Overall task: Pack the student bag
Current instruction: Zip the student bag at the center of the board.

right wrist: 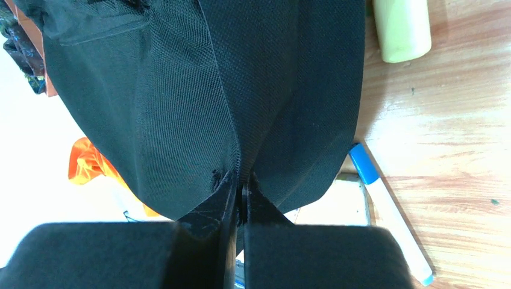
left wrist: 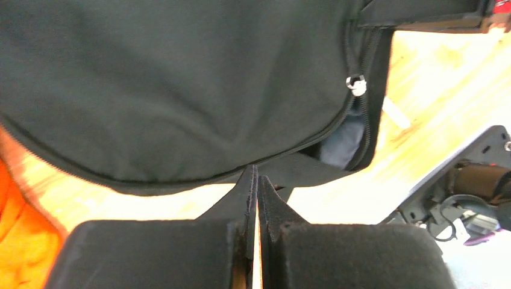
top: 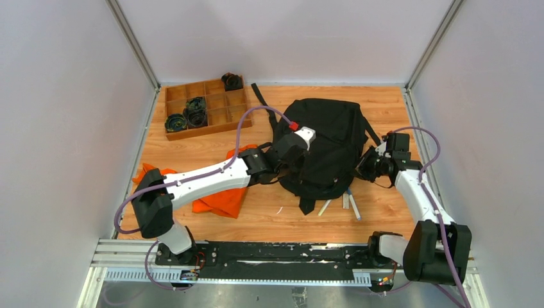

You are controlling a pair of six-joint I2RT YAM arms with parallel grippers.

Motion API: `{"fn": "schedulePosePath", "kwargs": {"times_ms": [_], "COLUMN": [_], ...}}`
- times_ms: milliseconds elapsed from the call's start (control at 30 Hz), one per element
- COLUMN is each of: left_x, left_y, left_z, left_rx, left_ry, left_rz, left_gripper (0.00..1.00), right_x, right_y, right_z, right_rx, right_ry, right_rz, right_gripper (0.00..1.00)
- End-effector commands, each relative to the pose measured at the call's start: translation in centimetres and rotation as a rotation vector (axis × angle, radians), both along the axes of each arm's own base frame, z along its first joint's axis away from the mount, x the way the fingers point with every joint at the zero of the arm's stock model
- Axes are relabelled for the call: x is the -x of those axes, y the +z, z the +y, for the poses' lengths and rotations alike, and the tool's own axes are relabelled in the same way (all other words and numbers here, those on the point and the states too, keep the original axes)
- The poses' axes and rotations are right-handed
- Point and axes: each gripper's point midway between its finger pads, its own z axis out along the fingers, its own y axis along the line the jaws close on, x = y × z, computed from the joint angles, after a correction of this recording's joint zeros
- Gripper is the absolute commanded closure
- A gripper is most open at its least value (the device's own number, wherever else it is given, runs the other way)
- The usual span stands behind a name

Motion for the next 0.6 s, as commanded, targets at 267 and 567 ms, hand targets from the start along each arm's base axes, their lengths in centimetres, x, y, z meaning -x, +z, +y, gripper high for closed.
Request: {"fn": "schedulePosePath", "kwargs": {"times_ms": [267,567], "left_x": [0.2,-0.9], "left_y": [2.3,0.5], "left_z": [-5.3,-11.1], "left_rx": [0.06,0.049], "left_ry": [-0.137,-0.156], "left_rz": [-0.006,0.052], "left_gripper": [0.66,0.46], "right_x": [-0.9,-1.0], "right_y": [1.2,1.4], "right_z": [-0.6,-0.1], "right_rx": [0.021,-0.008], "right_ry": [0.017,0.026], "right_rz": [-0.072,-0.083], "right_gripper": [1.0,1.0]}}
